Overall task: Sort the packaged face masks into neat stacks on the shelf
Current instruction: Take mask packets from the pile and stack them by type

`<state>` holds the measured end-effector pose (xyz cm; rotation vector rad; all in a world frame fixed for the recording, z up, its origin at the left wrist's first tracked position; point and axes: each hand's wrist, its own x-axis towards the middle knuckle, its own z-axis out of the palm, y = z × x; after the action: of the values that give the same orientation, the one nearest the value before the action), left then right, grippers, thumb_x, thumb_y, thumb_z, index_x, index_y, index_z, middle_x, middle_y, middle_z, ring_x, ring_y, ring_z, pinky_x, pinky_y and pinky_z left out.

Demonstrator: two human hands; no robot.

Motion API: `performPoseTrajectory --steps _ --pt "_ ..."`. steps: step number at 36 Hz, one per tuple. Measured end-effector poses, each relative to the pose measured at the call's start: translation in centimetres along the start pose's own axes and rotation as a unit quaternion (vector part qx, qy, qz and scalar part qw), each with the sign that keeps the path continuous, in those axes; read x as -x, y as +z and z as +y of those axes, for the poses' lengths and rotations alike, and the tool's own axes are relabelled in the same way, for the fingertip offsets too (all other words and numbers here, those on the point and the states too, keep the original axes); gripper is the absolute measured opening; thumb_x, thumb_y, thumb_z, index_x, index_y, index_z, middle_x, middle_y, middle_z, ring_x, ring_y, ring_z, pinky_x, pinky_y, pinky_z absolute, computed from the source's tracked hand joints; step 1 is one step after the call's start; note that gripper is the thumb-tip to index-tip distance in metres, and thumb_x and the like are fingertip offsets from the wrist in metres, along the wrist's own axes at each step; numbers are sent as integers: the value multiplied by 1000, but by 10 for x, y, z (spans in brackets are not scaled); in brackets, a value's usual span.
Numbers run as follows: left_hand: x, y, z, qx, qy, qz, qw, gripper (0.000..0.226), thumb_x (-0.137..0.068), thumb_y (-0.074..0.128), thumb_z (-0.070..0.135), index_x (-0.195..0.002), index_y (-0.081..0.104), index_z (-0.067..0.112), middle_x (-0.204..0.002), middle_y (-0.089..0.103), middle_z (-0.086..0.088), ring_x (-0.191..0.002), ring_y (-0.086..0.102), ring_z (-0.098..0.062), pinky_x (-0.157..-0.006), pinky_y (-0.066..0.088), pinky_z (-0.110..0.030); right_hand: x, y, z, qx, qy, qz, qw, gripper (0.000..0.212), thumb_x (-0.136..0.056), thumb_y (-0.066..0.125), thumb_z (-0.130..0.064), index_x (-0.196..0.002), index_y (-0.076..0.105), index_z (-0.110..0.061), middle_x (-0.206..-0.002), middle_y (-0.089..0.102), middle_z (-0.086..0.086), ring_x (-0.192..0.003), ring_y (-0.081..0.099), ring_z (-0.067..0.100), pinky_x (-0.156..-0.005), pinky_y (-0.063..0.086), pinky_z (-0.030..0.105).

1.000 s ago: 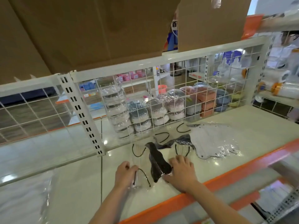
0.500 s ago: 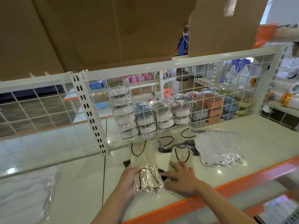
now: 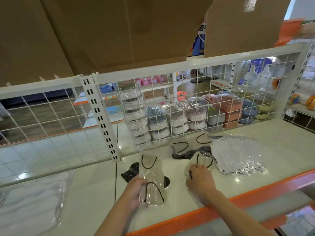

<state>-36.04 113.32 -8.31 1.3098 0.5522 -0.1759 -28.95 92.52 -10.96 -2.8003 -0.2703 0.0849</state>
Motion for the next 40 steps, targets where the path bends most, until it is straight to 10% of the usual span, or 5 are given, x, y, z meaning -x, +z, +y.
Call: performPoseTrajectory --steps 8,13,27,32,40 --pt "-3 9 -5 107 -42 -66 991 32 -94 53 29 -103 66 0 -97 68 -24 -91 64 -36 -84 51 -50 29 -5 -41 -367 -119 -82 919 24 -85 64 -12 -82 62 -36 -83 66 -10 -74 62 0 -66 46 10" --pt "-2 7 -5 59 11 -10 998 28 -85 53 -8 -113 59 -6 -100 67 -29 -87 66 -37 -76 54 -45 14 0 -53 -344 -133 -61 928 8 -88 62 -25 -93 68 -26 -93 66 -11 -86 62 2 -76 49 13" --pt "9 -29 1 62 29 33 997 23 -88 58 0 -110 62 -2 -99 70 -21 -86 68 -30 -87 52 -43 -75 3 -28 -4 -63 -51 997 39 -93 49 -19 -131 44 -14 -135 43 10 -120 45 27 -99 40 34" --pt "8 -30 -1 54 38 32 997 24 -89 57 0 -112 60 0 -94 73 -13 -72 72 -16 -53 54 -24 -66 12 -36 114 -87 0 990 30 -96 39 -11 -123 52 -15 -128 51 7 -105 58 26 -83 48 33" --pt "-3 -21 2 77 -7 18 997 13 -93 51 5 -100 62 0 -70 70 -11 -67 67 -24 -70 52 -37 -43 5 -37 -308 -55 44 949 13 -94 51 -14 -86 61 -16 -87 62 1 -77 59 16 -71 50 24"
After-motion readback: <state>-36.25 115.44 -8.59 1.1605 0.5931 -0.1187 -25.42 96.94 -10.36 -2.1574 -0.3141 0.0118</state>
